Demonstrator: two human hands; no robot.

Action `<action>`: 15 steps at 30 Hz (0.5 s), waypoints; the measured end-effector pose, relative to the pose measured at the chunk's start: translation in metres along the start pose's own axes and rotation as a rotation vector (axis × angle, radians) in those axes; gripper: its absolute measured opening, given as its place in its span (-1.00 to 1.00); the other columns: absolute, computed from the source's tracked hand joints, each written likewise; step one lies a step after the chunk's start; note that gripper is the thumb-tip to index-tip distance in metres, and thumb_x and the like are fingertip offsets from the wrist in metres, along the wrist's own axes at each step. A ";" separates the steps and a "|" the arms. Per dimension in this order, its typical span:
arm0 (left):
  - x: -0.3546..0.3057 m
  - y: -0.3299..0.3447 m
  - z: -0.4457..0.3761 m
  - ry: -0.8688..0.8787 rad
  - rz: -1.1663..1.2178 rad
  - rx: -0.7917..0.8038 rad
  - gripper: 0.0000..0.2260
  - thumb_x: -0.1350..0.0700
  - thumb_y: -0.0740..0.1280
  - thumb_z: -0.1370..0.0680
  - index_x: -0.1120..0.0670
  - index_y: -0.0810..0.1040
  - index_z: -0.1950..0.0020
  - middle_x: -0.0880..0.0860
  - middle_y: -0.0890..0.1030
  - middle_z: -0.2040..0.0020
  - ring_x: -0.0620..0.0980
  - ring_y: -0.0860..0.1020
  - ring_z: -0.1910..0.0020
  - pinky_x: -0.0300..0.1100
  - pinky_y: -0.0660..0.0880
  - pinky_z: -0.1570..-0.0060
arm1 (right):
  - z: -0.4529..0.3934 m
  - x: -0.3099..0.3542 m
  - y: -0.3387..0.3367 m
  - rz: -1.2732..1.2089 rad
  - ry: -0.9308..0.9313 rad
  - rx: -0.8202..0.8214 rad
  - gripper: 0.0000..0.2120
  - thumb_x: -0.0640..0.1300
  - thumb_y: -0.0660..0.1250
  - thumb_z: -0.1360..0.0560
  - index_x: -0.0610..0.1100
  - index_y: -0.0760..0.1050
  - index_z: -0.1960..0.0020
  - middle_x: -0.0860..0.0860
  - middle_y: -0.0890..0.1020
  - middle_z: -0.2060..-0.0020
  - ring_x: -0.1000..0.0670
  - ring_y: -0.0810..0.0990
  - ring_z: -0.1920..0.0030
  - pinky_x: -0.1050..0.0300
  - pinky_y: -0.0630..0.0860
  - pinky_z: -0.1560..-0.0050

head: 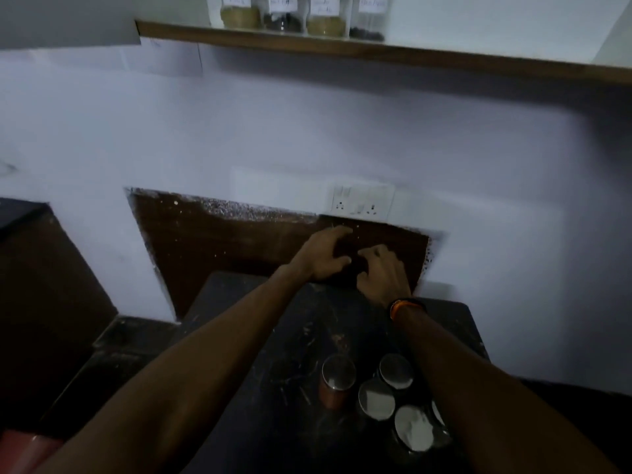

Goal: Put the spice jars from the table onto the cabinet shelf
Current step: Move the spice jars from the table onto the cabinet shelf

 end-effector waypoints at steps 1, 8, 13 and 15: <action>0.010 0.016 0.009 -0.034 0.010 0.040 -0.42 0.11 0.47 -0.49 0.14 0.39 -0.47 0.15 0.52 -0.36 0.09 0.48 -0.34 -0.11 0.37 -0.33 | 0.007 -0.003 0.016 -0.001 0.011 0.046 -0.50 -0.13 0.31 -0.48 -0.11 0.42 -0.41 -0.13 0.44 -0.32 -0.19 0.45 -0.27 -0.16 0.40 -0.30; 0.070 0.103 0.070 -0.260 0.085 0.278 -0.51 0.12 0.44 -0.51 0.08 0.41 -0.42 0.10 0.53 -0.31 0.06 0.50 -0.29 -0.12 0.43 -0.21 | 0.057 -0.017 0.087 -0.049 0.072 0.239 -0.62 -0.07 0.32 -0.50 -0.11 0.47 -0.30 -0.14 0.46 -0.24 -0.21 0.43 -0.27 -0.10 0.39 -0.28; 0.095 0.139 0.112 -0.402 0.165 0.336 -0.62 0.22 0.38 -0.54 0.09 0.45 -0.35 0.10 0.54 -0.26 0.06 0.53 -0.23 -0.15 0.47 -0.14 | 0.093 -0.021 0.134 -0.119 0.143 0.346 -0.65 -0.05 0.32 -0.52 -0.14 0.50 -0.27 -0.16 0.47 -0.22 -0.20 0.45 -0.24 -0.03 0.38 -0.28; 0.104 0.150 0.127 -0.448 0.173 0.340 -0.61 0.21 0.38 -0.54 0.09 0.45 -0.36 0.11 0.55 -0.26 0.06 0.55 -0.22 -0.12 0.50 -0.15 | 0.108 -0.020 0.150 -0.121 0.158 0.397 -0.56 -0.05 0.31 -0.52 -0.12 0.44 -0.37 -0.17 0.46 -0.26 -0.21 0.44 -0.28 -0.06 0.38 -0.32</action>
Point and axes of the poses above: each hand's wrist, its own z-axis away from the middle knuckle, its own y-axis out of the palm, x = y × z, the point moved 9 cm from there along -z, towards the middle knuckle
